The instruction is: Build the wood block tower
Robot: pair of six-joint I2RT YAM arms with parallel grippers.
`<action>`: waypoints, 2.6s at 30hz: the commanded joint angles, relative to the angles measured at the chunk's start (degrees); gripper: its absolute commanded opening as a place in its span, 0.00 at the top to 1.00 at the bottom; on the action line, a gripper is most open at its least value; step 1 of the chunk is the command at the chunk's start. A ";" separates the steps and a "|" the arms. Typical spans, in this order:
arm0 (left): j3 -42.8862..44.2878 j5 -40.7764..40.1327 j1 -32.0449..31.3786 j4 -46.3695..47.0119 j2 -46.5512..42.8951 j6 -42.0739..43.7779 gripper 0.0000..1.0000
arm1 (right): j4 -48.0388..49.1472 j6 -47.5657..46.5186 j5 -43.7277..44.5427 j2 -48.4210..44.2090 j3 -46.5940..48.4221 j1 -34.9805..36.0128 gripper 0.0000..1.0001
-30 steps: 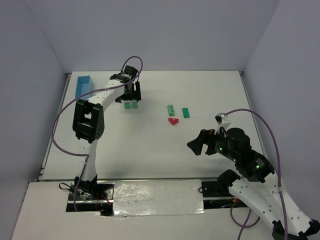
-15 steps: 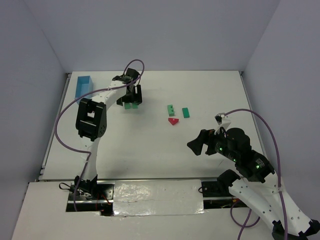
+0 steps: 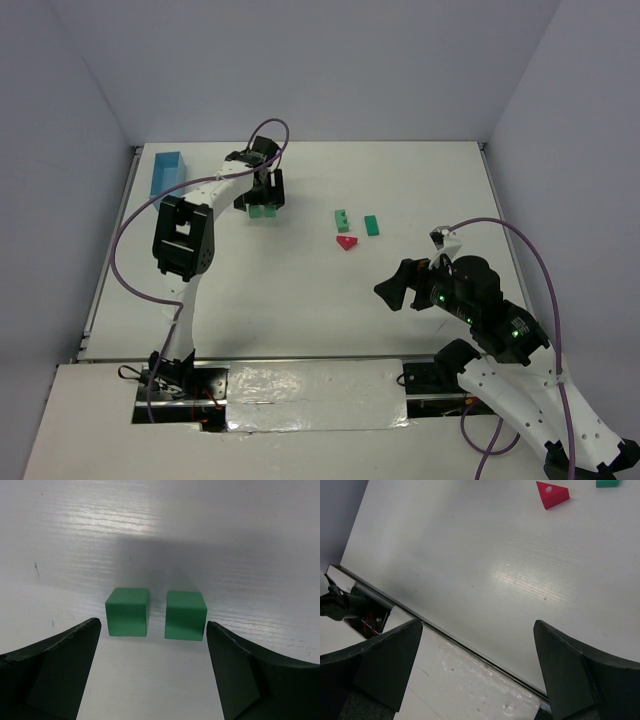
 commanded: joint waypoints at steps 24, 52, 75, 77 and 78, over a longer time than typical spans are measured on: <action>0.74 1.95 0.31 2.52 0.45 2.43 0.13 | 2.23 -0.70 -0.05 0.52 -0.30 0.07 0.00; -0.50 1.95 0.22 2.52 0.18 -1.17 0.15 | 2.32 -0.70 0.04 0.52 -0.30 0.07 0.00; -2.08 3.27 0.22 3.48 0.01 -3.28 0.25 | 2.32 -0.79 -0.40 0.26 -0.38 -0.01 0.00; -1.81 3.19 0.22 3.22 0.09 -3.46 0.25 | 2.41 -0.79 -0.48 0.26 -0.47 0.07 0.00; -1.99 3.27 0.22 3.13 0.01 -3.46 0.25 | 2.41 -0.79 -0.48 0.26 -0.38 0.16 0.00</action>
